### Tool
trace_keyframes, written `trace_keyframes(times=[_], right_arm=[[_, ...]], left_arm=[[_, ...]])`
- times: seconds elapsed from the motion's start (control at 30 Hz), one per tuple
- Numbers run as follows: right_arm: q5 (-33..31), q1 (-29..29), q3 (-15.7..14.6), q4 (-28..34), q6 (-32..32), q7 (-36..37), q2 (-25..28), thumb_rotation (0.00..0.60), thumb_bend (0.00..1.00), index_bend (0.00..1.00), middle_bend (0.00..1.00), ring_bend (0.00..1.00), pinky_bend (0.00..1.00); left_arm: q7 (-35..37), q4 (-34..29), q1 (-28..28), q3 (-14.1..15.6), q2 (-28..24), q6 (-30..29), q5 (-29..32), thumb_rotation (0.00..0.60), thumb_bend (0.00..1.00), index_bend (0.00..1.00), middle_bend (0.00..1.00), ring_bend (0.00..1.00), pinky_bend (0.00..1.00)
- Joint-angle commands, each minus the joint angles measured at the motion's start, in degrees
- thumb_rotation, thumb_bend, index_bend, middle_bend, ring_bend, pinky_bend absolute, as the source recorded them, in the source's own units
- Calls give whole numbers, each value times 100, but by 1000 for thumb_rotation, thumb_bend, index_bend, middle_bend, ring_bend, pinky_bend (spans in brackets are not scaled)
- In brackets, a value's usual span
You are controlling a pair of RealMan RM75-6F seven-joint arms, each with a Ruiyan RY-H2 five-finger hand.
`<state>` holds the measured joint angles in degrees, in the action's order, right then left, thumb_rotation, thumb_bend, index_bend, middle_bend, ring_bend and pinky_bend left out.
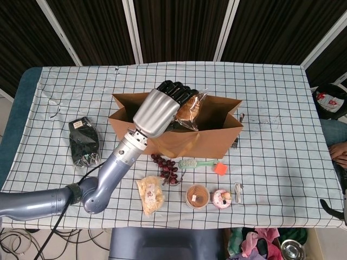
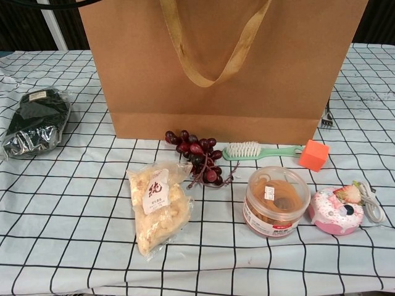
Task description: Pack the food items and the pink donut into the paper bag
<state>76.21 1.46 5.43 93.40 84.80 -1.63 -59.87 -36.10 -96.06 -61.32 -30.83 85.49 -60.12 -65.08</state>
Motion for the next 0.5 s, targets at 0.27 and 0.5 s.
trace_keyframes(times=[0.27, 0.5], right_arm=[[2, 12, 23, -18, 38, 36, -3, 600, 178, 51, 145, 241, 231], [82, 30, 27, -10, 131, 47, -20, 600, 179, 51, 145, 241, 231]], left_arm=[[-394, -340, -41, 146, -323, -19, 515, 600, 1, 116, 58, 0, 70], [-628, -983, 143, 134, -697, -529, 509, 600, 2, 119, 58, 0, 64]])
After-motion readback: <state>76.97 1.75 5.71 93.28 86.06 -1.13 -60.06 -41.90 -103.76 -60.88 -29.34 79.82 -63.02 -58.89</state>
